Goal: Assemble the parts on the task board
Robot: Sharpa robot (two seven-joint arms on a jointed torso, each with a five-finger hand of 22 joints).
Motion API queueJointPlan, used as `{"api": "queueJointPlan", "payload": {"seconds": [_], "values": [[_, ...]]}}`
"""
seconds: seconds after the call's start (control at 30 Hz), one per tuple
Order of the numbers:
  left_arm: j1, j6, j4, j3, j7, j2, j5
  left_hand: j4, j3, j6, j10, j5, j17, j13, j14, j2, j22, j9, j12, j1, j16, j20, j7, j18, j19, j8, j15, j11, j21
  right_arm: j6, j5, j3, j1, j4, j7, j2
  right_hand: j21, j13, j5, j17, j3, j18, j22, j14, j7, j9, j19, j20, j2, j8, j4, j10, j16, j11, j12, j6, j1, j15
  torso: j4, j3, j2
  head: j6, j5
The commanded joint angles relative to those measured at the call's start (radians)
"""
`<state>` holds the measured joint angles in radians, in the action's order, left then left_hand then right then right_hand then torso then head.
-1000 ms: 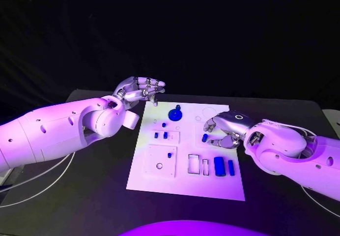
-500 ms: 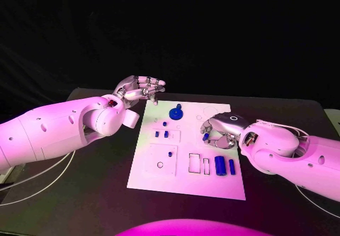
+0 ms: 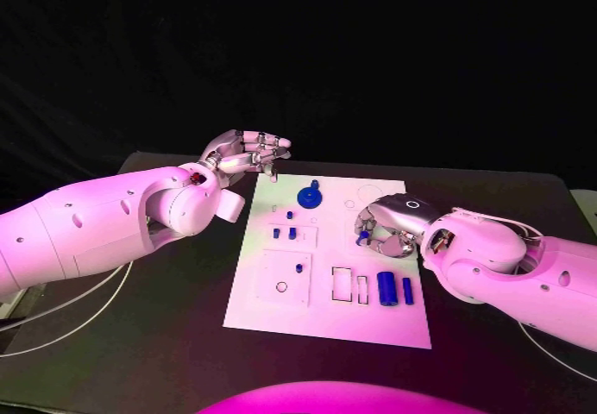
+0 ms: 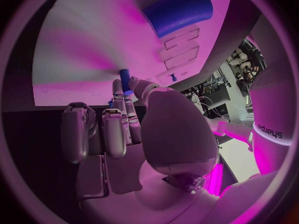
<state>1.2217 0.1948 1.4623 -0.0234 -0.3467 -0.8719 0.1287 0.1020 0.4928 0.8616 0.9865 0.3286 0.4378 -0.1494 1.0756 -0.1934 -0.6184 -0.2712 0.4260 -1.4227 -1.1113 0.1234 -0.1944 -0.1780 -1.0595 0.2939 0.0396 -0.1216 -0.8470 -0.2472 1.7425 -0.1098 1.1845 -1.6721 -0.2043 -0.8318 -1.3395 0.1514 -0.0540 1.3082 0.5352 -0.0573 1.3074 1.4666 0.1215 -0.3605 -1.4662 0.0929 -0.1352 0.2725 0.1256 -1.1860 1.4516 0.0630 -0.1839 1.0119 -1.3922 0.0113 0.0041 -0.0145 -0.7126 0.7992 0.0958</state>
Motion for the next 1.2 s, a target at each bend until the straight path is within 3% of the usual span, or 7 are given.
{"api": "queueJointPlan", "payload": {"seconds": [0.03,0.23,0.47,0.8,1.0,1.2], "values": [[0.001,-0.017,0.001,0.001,-0.003,0.001,-0.003,-0.001,0.005,-0.003,-0.007,0.004,-0.002,-0.001,-0.007,-0.001,0.001,0.002,0.007,0.001,0.005,0.002,-0.001,-0.007,0.006,-0.003,0.002,-0.001,0.004,-0.013,0.022,0.0,-0.001,0.0,-0.003,0.001,-0.013,0.007,0.0,0.012,0.025,0.011,0.155,0.055,-0.002,-0.017,-0.027,-0.009,0.02,0.017,-0.02,-0.019,0.007,-0.007,-0.006,0.014,-0.027,0.009,0.0004,-0.0003,0.0,0.0,-0.002],[0.001,-0.018,0.0,0.001,-0.002,0.001,-0.002,-0.001,0.005,-0.003,-0.007,0.004,-0.002,-0.001,-0.007,-0.001,0.001,0.002,0.007,0.001,0.005,0.002,-0.001,-0.007,0.006,-0.003,0.002,-0.001,0.004,-0.037,0.029,0.0,-0.002,-0.009,0.002,0.0,-0.026,0.012,0.0,0.016,0.043,0.014,0.163,0.056,-0.004,-0.04,-0.031,-0.013,0.014,0.037,-0.048,-0.043,0.01,-0.012,-0.002,0.021,-0.021,0.012,0.0005,-0.0004,-0.001,0.0,-0.003],[0.001,-0.018,-0.004,0.001,-0.001,0.003,-0.002,-0.003,0.007,-0.003,-0.007,0.005,-0.002,-0.001,-0.007,0.0,0.0,0.002,0.008,-0.001,0.005,0.002,-0.001,-0.007,0.006,-0.003,0.002,0.0,0.004,-0.077,0.024,0.001,-0.001,-0.048,0.005,-0.018,-0.028,0.012,0.0,0.014,0.044,0.015,0.165,0.056,-0.003,-0.046,-0.032,-0.013,0.006,0.041,-0.054,-0.042,0.009,-0.01,0.004,0.021,-0.014,0.012,0.0009,0.0007,0.001,-0.002,-0.003],[0.0,-0.021,-0.007,0.001,0.001,0.007,-0.002,-0.004,0.008,-0.003,-0.008,0.005,-0.002,-0.001,-0.007,0.0,0.0,0.002,0.009,-0.001,0.005,0.002,-0.001,-0.007,0.006,-0.003,0.001,0.0,0.004,-0.132,0.0,0.017,0.022,-0.176,0.013,-0.057,-0.033,0.012,0.0,0.016,0.043,0.016,0.168,0.056,-0.002,-0.05,-0.034,-0.013,0.001,0.044,-0.055,-0.043,0.01,-0.01,0.008,0.021,-0.007,0.011,0.0009,0.001,0.0,-0.001,0.003],[0.0,-0.022,-0.007,0.001,0.001,0.01,-0.002,-0.005,0.009,-0.003,-0.009,0.005,-0.003,-0.001,-0.007,0.0,0.0,0.002,0.009,-0.002,0.005,0.002,-0.001,-0.007,0.006,-0.003,0.001,-0.001,0.004,-0.145,-0.027,0.018,0.019,-0.211,0.027,-0.022,-0.032,0.012,-0.001,0.014,0.044,0.015,0.167,0.056,-0.001,-0.051,-0.033,-0.013,0.0,0.044,-0.057,-0.043,0.01,-0.009,0.01,0.021,-0.006,0.011,0.0012,0.0009,0.0,0.006,0.016],[0.0,-0.022,-0.007,0.001,-0.001,0.013,-0.002,-0.005,0.009,-0.003,-0.009,0.005,-0.003,-0.001,-0.007,0.0,0.0,0.002,0.009,-0.002,0.005,0.002,-0.001,-0.007,0.006,-0.003,0.001,-0.001,0.004,-0.151,-0.037,0.014,-0.014,-0.204,0.047,0.051,-0.028,0.012,-0.003,0.013,0.046,0.015,0.166,0.056,0.001,-0.052,-0.032,-0.013,0.0,0.044,-0.059,-0.043,0.009,-0.009,0.012,0.02,-0.006,0.011,0.0005,0.0014,0.0,0.01,0.027]]}}
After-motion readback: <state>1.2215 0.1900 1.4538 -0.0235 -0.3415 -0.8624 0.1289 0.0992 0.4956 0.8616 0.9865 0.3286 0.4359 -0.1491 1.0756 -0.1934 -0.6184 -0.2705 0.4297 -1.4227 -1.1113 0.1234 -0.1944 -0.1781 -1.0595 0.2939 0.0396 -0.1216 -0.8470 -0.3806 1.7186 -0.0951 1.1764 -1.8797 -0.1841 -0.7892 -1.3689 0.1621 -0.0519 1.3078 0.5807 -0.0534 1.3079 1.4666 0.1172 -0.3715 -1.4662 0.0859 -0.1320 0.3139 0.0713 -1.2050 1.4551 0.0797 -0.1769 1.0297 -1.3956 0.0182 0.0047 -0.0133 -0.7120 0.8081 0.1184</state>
